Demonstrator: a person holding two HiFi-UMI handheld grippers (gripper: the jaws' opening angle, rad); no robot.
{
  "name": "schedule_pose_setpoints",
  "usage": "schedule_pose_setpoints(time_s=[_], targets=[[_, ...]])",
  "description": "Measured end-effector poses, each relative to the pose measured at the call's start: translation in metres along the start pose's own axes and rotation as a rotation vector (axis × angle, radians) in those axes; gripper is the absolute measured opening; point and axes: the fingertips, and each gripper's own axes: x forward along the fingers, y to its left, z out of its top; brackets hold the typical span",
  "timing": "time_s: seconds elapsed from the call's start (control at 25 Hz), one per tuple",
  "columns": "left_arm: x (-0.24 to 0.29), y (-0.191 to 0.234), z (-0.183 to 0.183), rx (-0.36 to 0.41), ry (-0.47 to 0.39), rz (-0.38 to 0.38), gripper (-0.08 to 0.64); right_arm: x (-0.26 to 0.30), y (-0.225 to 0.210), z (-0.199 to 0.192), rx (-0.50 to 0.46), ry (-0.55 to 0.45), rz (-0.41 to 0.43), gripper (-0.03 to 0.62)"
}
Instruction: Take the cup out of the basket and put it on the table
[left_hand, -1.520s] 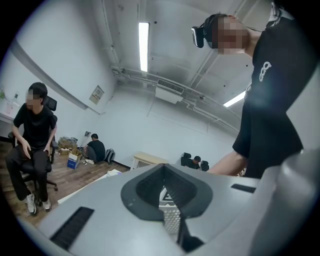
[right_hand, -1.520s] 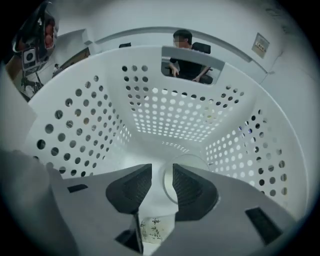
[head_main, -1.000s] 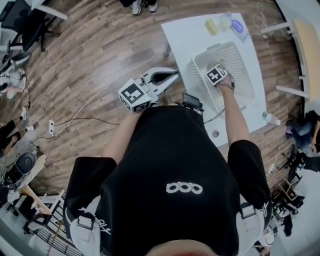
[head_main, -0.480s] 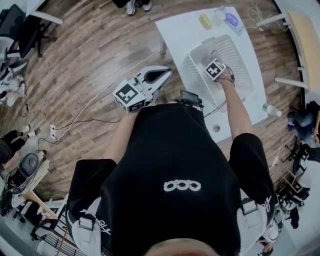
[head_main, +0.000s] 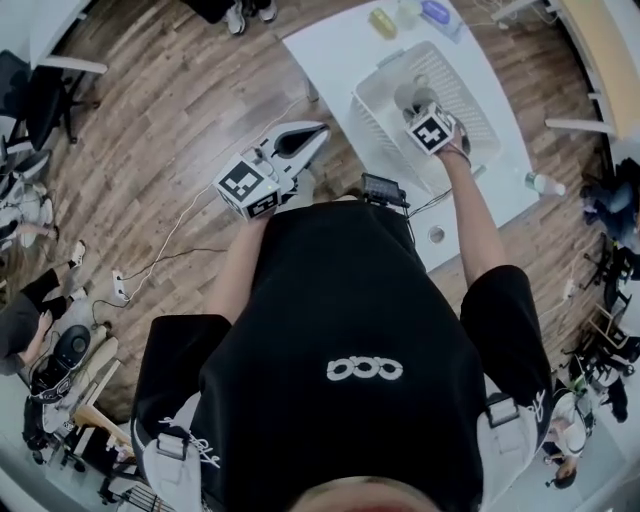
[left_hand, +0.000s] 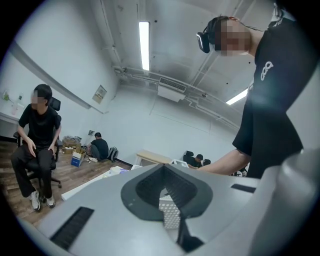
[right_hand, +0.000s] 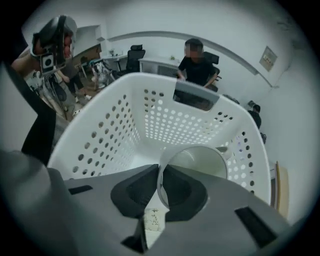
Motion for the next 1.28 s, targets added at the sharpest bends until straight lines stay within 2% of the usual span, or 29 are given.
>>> schedule_pose_setpoints(time_s=[0.28,0.52,0.84,1.28], targets=[[0.025,-0.010,0.000,0.023,0.023,-0.052,0.009,-0.119,0.003,0.029,0.140,-0.357,-0.161,0.046],[0.050,-0.028,-0.006,0.023,0.039,-0.090,0.008,-0.190,0.020,0.014,0.213,-0.521,-0.260,0.046],[0.078,-0.062,-0.011,0.040,0.042,-0.138,0.009,-0.238,0.034,-0.008,0.237,-0.610,-0.307,0.046],[0.134,-0.130,-0.025,0.082,0.056,-0.267,0.009,-0.289,0.035,-0.117,0.369,-0.604,-0.429,0.046]])
